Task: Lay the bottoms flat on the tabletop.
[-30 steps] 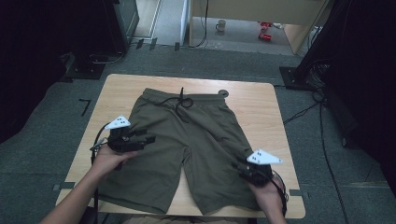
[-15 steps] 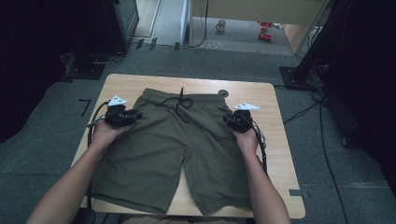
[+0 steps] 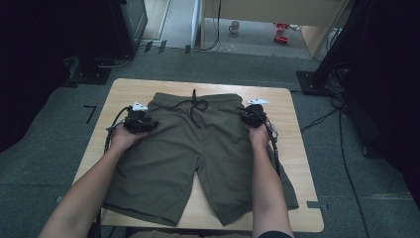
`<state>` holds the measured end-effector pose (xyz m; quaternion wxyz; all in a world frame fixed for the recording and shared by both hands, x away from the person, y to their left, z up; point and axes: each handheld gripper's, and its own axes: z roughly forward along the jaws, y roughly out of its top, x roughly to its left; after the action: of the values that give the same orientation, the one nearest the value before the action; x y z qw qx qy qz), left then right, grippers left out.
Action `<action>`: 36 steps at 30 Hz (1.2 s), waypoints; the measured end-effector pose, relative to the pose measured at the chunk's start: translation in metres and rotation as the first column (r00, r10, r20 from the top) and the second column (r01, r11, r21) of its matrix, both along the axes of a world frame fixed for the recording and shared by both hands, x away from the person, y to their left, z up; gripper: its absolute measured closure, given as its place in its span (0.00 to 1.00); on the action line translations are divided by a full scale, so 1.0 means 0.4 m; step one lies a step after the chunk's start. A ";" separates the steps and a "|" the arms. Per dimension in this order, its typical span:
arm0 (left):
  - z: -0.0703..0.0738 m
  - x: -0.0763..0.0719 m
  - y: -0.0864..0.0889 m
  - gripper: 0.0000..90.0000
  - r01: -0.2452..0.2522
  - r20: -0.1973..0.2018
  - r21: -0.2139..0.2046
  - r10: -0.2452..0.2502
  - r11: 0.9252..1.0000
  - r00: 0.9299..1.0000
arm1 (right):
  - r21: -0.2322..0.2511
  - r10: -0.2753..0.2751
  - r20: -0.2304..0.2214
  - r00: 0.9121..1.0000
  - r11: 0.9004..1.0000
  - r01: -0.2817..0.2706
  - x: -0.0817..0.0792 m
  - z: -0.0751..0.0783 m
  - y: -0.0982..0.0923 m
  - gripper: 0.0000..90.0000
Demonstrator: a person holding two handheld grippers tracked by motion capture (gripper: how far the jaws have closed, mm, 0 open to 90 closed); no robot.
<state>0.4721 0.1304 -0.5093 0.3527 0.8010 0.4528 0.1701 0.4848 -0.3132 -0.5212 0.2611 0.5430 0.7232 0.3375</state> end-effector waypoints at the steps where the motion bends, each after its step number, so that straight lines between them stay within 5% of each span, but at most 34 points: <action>1: 0.001 0.009 -0.004 0.61 -0.016 -0.003 0.002 0.016 1.000 1.000 | -0.013 -0.001 0.004 1.000 1.000 0.001 0.003 0.000 0.001 0.70; 6: 0.016 0.020 -0.007 0.58 -0.025 -0.027 -0.005 0.025 1.000 0.999 | -0.022 -0.061 -0.023 0.998 0.998 0.061 -0.001 0.006 0.002 0.53; 9: 0.030 0.009 0.011 0.54 -0.030 -0.003 -0.043 0.030 0.999 1.000 | -0.096 -0.009 -0.056 0.998 0.995 0.004 -0.020 0.026 0.008 0.42; 12: 0.042 -0.002 0.031 0.52 -0.034 -0.010 -0.079 0.033 0.996 0.999 | -0.180 0.051 -0.067 0.996 0.982 -0.063 -0.050 0.039 0.001 0.37; 17: 0.065 -0.021 0.053 0.50 -0.021 0.009 -0.066 0.022 0.998 1.000 | -0.029 0.066 -0.038 0.997 0.997 -0.067 -0.104 0.065 -0.048 0.36; 22: 0.078 -0.042 0.090 0.50 -0.022 0.011 -0.104 0.023 0.994 1.000 | -0.017 0.065 -0.017 0.998 0.998 -0.065 -0.152 0.071 -0.104 0.33; 28: 0.072 -0.061 0.146 0.50 -0.048 0.019 -0.072 0.049 0.996 0.999 | 0.021 0.045 -0.021 0.999 0.999 -0.045 -0.200 0.065 -0.183 0.32; 36: 0.051 -0.074 0.227 0.59 -0.110 0.007 -0.053 0.110 0.993 0.994 | -0.006 0.018 -0.042 0.999 1.000 -0.018 -0.248 0.042 -0.256 0.31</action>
<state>0.4426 0.2212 -0.4889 0.3656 0.7646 0.4989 0.1812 0.3856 -0.4157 -0.5045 0.2446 0.5425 0.7345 0.3261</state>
